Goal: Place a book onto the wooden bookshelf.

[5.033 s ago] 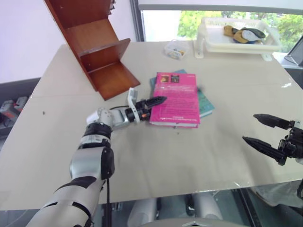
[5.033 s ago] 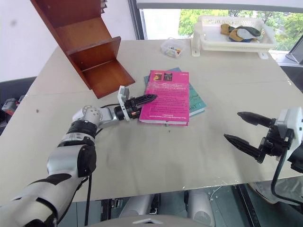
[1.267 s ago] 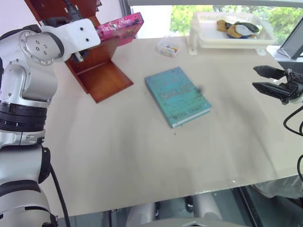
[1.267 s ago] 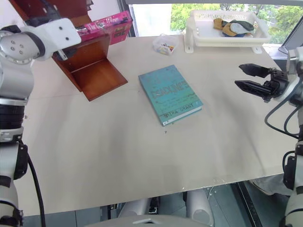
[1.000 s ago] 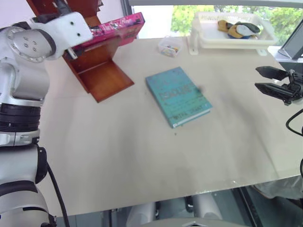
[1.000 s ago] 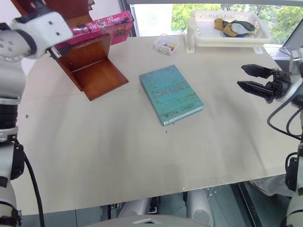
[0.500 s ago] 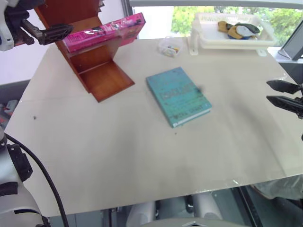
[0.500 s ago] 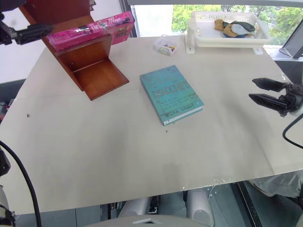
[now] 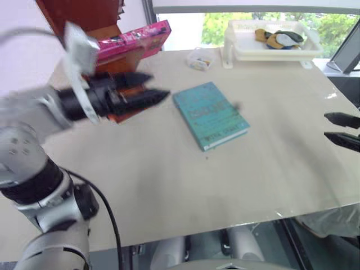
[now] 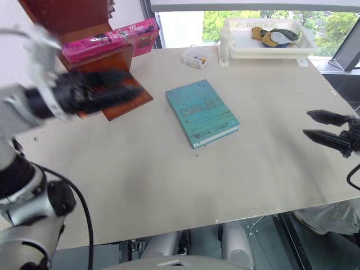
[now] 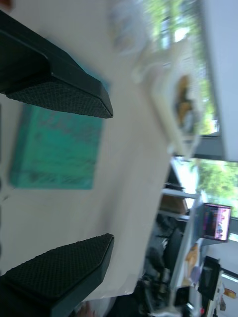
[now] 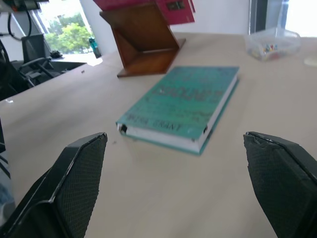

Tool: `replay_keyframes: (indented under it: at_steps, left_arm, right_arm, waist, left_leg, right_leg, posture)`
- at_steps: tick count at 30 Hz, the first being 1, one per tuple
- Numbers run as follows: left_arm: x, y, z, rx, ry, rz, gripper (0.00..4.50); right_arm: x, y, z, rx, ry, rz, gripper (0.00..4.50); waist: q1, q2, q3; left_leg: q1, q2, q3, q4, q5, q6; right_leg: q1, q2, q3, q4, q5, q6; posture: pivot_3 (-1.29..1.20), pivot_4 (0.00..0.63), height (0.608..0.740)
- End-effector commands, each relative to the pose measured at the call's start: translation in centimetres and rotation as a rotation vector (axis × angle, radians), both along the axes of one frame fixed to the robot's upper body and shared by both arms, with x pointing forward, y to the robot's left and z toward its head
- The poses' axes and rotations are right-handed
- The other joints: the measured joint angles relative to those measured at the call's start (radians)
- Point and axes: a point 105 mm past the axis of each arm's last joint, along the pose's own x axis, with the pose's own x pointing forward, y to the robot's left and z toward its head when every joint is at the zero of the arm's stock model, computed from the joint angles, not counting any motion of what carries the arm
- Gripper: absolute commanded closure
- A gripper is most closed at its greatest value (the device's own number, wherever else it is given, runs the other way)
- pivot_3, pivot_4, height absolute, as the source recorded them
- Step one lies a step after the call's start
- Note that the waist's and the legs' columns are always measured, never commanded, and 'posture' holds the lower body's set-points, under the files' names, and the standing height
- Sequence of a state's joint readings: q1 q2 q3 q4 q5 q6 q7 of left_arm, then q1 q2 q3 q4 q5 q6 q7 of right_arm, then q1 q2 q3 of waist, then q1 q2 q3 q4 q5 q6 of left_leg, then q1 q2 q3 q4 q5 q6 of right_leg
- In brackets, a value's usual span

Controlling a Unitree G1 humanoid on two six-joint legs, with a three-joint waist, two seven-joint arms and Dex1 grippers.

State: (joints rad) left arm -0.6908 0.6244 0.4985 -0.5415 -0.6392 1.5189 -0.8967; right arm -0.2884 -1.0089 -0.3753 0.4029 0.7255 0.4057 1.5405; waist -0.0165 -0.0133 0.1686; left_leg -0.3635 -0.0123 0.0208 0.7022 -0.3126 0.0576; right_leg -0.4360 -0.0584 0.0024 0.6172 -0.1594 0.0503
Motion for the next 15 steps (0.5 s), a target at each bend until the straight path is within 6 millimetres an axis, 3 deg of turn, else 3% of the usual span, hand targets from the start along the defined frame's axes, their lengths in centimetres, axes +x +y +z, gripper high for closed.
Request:
replay_keyframes:
  at_steps: [1,5,8,11,15]
  left_arm:
    - [-0.9,-0.6,-2.1,-0.011,-0.011,-0.027,0.5]
    - [-0.4,0.6,-6.2,0.04,0.023,0.079,0.5]
    - [-0.3,1.0,-7.6,0.047,0.029,0.108,0.5]
    - [-1.2,1.9,-10.5,0.061,0.082,0.112,0.5]
    - [-1.2,3.2,-12.7,0.11,0.095,0.155,0.5]
  right_arm:
    - [-1.2,0.0,-0.2,-0.072,-0.017,0.006,0.0]
    - [-2.2,-0.3,-2.8,-0.153,0.052,-0.034,0.0]
    - [-2.7,-0.4,-4.0,-0.188,0.081,-0.054,0.0]
    - [-3.5,-0.7,-6.4,-0.26,0.143,-0.083,0.0]
    - [-3.4,-0.7,-6.5,-0.266,0.12,-0.106,0.0]
  waist:
    - [0.001,0.0,0.0]
    - [0.006,0.0,0.0]
    - [0.008,-0.001,0.0]
    - [0.009,0.001,-0.002]
    - [0.006,0.001,-0.002]
  left_leg:
    - [0.001,0.0,0.001,0.0,0.0,0.0]
    - [0.003,-0.001,0.001,0.0,0.0,0.0]
    - [0.004,-0.001,0.001,0.0,0.0,0.0]
    - [0.005,-0.001,0.001,0.0,0.0,0.001]
    - [0.005,0.0,0.002,0.0,-0.002,0.005]
  right_leg:
    - [0.0,0.0,0.001,0.0,0.0,0.0]
    - [0.002,-0.002,0.001,0.0,0.0,0.0]
    - [0.004,-0.002,0.001,-0.001,-0.002,-0.003]
    - [0.005,-0.002,0.001,-0.002,-0.003,-0.004]
    - [0.005,-0.001,0.001,-0.002,-0.003,-0.004]
  posture:
    - [0.0,0.15,0.74]
    - [0.0,0.15,0.74]
    - [0.0,0.15,0.74]
    - [0.0,0.15,0.74]
    - [0.0,0.15,0.74]
